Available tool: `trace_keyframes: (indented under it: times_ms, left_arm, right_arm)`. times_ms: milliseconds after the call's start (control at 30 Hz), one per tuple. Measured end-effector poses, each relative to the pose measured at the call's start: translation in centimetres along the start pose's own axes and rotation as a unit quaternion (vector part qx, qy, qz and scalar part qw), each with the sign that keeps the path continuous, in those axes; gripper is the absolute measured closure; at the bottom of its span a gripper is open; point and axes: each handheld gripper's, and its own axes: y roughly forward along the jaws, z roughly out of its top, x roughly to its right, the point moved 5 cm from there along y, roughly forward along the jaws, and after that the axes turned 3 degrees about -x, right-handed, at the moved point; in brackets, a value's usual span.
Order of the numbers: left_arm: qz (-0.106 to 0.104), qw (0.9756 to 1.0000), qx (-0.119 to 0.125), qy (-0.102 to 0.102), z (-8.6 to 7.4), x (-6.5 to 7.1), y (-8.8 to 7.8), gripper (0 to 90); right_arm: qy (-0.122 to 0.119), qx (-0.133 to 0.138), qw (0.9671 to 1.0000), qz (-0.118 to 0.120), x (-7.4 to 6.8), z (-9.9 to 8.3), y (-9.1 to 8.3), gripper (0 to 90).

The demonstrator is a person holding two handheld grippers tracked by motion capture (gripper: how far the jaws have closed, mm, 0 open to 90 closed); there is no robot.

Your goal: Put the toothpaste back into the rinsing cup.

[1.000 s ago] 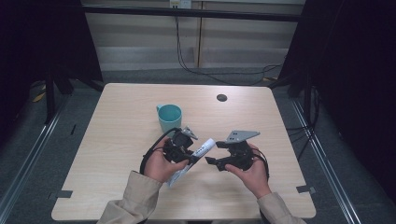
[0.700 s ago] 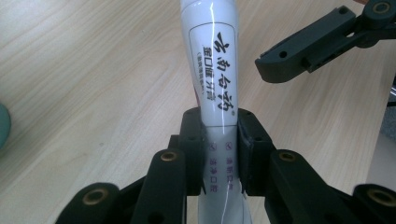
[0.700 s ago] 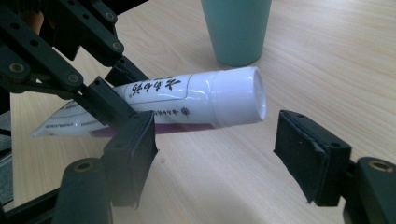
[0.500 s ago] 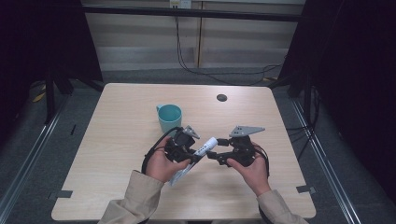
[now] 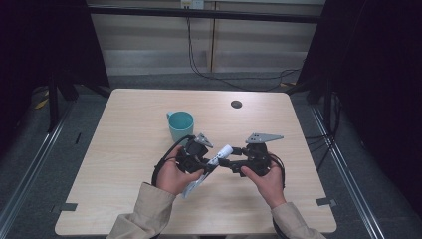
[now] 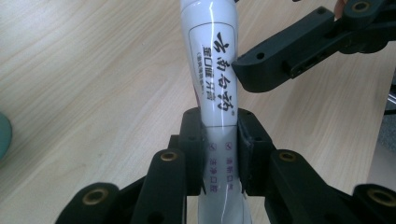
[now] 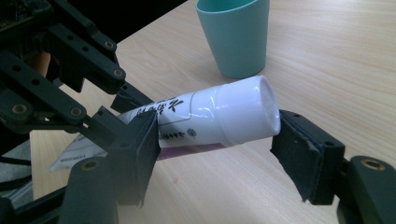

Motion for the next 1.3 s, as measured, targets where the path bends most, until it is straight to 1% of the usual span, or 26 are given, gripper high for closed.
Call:
trace_keyframes:
  times_ms: [100,167,200,233,367,400,433,533,567,600,633,667,700,733,767,833,867,900,933,967,1000,1033,1133,1167,1267,1300]
  left_arm:
    - [0.003,1.0000,0.005,-0.001,0.1,0.0,0.0,74.8]
    - [0.004,1.0000,0.005,0.004,0.2,0.0,0.0,74.8]
    - [0.004,1.0000,0.005,0.004,0.2,0.0,0.0,74.8]
    - [0.005,1.0000,0.007,0.001,0.3,0.0,-0.1,74.8]
    - [0.010,0.9999,0.011,0.000,0.5,-0.1,-0.2,74.9]
    - [0.011,0.9998,0.014,-0.004,0.5,-0.1,-0.3,74.9]
    - [0.011,0.9998,0.015,-0.004,0.5,-0.2,-0.3,74.9]
    - [0.014,0.9996,0.024,-0.003,0.9,0.1,-0.5,74.9]
    - [0.010,0.9996,0.025,-0.002,1.0,0.2,-0.6,74.9]
    - [0.007,0.9995,0.030,-0.005,1.1,0.4,-0.7,74.9]
    - [0.009,0.9994,0.033,-0.002,1.3,0.5,-0.7,74.9]
    - [0.017,0.9994,0.030,-0.001,1.4,0.5,-0.8,74.8]
    - [0.020,0.9992,0.033,-0.001,1.5,0.5,-0.8,74.8]
    - [0.017,0.9992,0.036,-0.001,1.5,0.4,-0.9,74.8]
    - [0.011,0.9990,0.042,-0.002,1.5,0.3,-0.8,74.6]
    - [0.004,0.9983,0.057,-0.011,1.4,0.2,-0.9,73.6]
    - [0.001,0.9981,0.061,-0.013,1.4,0.1,-1.1,72.7]
    - [0.001,0.9977,0.065,-0.018,1.4,0.0,-1.1,69.4]
    - [0.001,0.9977,0.065,-0.018,1.4,0.0,-1.1,62.6]
    - [0.014,0.9978,0.063,-0.017,1.1,-0.3,-1.3,58.2]
    - [0.016,0.9977,0.063,-0.019,1.0,-0.4,-1.4,55.8]
    - [0.020,0.9977,0.062,-0.016,0.8,-0.6,-1.5,53.2]
    - [0.018,0.9974,0.067,-0.020,0.3,-0.8,-1.7,48.6]
    - [0.021,0.9975,0.064,-0.021,0.1,-0.9,-1.7,46.4]
    - [0.018,0.9976,0.062,-0.026,-0.4,-1.0,-1.3,42.6]
    - [0.018,0.9977,0.060,-0.027,-0.6,-1.0,-1.2,41.9]
  right_arm:
    - [0.018,0.007,0.9998,0.004,0.0,0.1,0.0,30.7]
    - [0.029,0.011,0.9995,0.010,0.1,0.2,0.1,29.9]
    - [0.029,0.011,0.9995,0.010,0.1,0.2,0.1,29.9]
    - [0.045,0.017,0.9987,0.018,0.2,0.3,0.2,28.7]
    - [0.056,0.021,0.9980,0.021,0.2,0.5,0.3,29.1]
    - [0.065,0.024,0.9973,0.025,0.2,0.6,0.3,30.0]
    - [0.085,0.029,0.9952,0.038,0.3,0.7,0.4,31.3]
    - [0.113,0.043,0.9913,0.051,0.3,1.1,0.6,31.7]
    - [0.124,0.053,0.9893,0.056,0.3,1.3,0.6,34.8]
    - [0.138,0.068,0.9862,0.062,0.4,1.5,0.4,41.5]
    - [0.158,0.083,0.9814,0.072,0.5,1.6,0.2,45.9]
    - [0.169,0.089,0.9783,0.080,0.6,1.8,0.2,48.0]
    - [0.176,0.085,0.9772,0.082,0.5,1.9,0.2,50.4]
    - [0.181,0.086,0.9758,0.088,0.3,2.0,0.1,56.1]
    - [0.188,0.094,0.9724,0.101,0.2,2.2,0.0,59.3]
    - [0.186,0.095,0.9731,0.096,0.0,2.6,-0.2,61.1]
    - [0.191,0.096,0.9719,0.099,0.0,2.7,-0.2,61.4]
    - [0.200,0.099,0.9693,0.102,0.1,2.7,-0.2,61.5]
    - [0.203,0.101,0.9684,0.104,0.1,2.7,-0.2,61.5]
    - [0.204,0.104,0.9680,0.104,0.2,2.8,-0.2,61.6]
    - [0.204,0.105,0.9681,0.101,0.3,2.8,-0.3,61.6]
    - [0.204,0.107,0.9680,0.099,0.5,2.8,-0.4,61.6]
    - [0.204,0.107,0.9686,0.093,0.9,2.8,-0.7,61.6]
    - [0.205,0.107,0.9685,0.091,1.0,2.8,-0.8,61.6]
    - [0.200,0.104,0.9707,0.084,1.2,2.8,-1.0,61.6]
    - [0.200,0.106,0.9703,0.084,1.3,2.8,-1.2,61.6]
